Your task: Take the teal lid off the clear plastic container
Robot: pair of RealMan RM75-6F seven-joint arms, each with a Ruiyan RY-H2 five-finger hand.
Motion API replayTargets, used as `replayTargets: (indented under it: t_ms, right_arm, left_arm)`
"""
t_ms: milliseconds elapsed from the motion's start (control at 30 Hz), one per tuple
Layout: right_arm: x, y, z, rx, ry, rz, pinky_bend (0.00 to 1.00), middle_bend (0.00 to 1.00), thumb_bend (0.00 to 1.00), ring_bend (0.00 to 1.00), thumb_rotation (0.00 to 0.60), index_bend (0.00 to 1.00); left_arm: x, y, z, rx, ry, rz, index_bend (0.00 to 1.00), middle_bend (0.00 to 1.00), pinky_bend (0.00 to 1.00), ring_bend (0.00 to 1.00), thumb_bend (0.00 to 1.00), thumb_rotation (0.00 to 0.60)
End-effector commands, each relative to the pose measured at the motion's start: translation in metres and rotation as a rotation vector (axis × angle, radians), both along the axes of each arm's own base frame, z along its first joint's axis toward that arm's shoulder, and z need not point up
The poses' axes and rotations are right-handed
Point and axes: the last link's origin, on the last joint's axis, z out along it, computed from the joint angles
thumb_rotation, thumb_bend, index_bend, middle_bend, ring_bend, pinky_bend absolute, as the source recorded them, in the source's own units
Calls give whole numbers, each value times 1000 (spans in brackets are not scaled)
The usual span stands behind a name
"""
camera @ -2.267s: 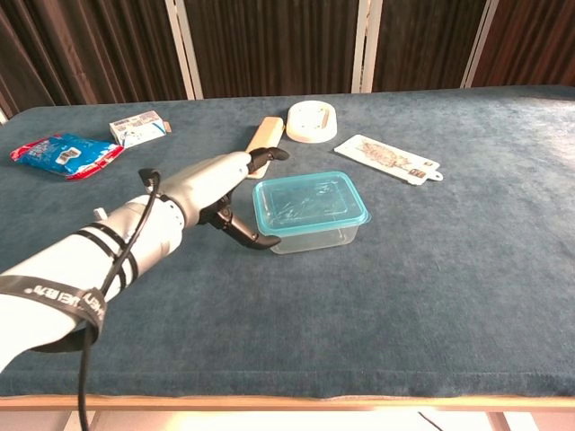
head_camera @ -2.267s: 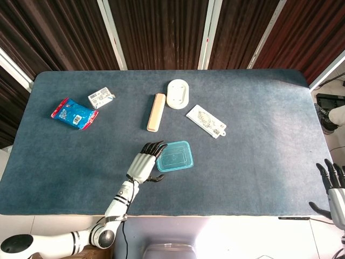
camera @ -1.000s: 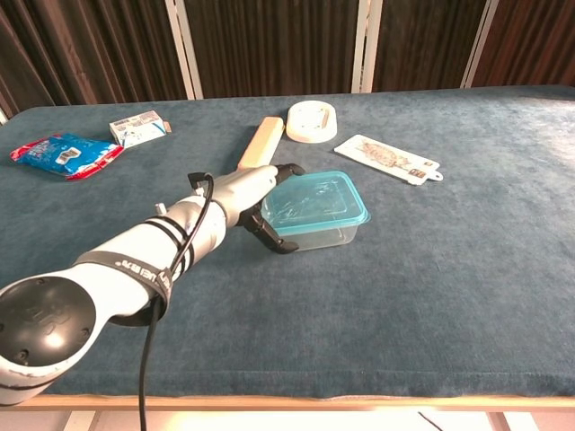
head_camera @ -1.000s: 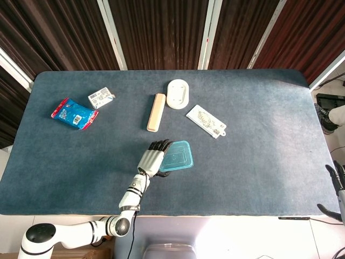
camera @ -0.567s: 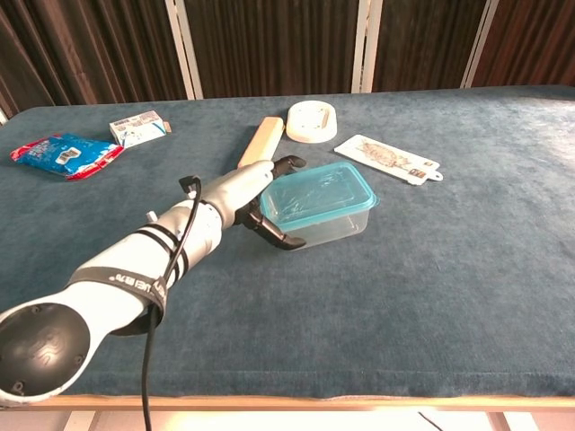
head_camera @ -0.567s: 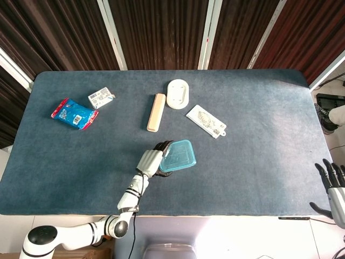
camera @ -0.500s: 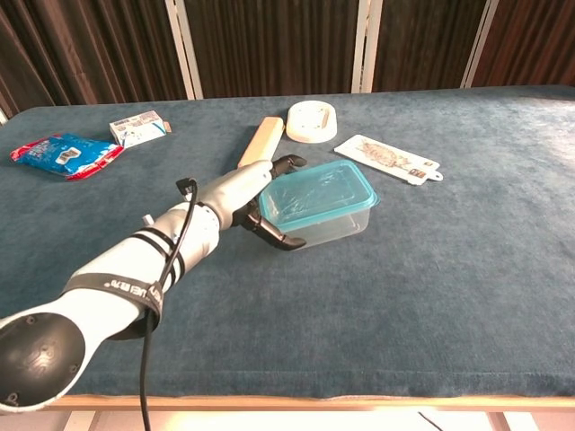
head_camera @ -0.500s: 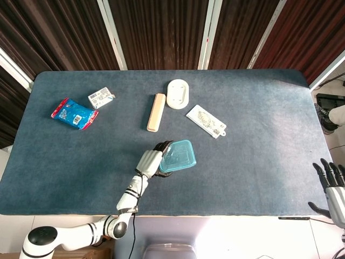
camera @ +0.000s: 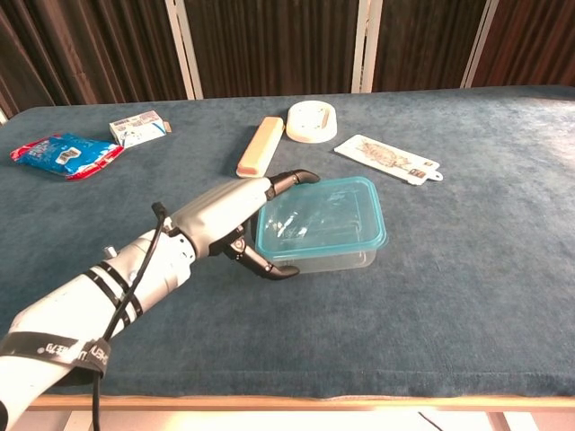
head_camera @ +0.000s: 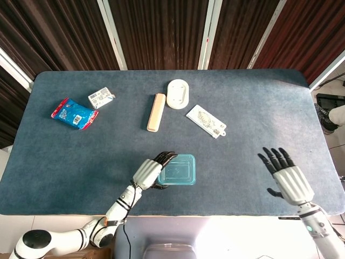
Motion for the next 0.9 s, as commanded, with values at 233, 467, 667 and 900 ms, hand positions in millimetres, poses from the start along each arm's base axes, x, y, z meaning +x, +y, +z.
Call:
replayTargets:
  t_ms: [233,467,667,900]
  right_arm:
    - [38,-47,-66,129,-92,218,0,0,167,0,600,61]
    - [58,-54,-99,217,-164,295,0,0,271,0,600,252]
    - [66,-58,-121,272,-219,323,0,43,307,0,600,427]
    - [77,-65,-147,351,-319,282,0,57,361,0,600,492]
  left_arm:
    - [-8,-8,-13,-2,86,-40,96,592,547,569,397,600]
    - [-6,-8,-19,-1,115,-49,80,613,570,584,400,600]
    - [-5,-8,-21,-6,111,-44,75,618,574,586,401,600]
    - [-3,-9,-27,-16,119,-39,70,618,574,586,400,600]
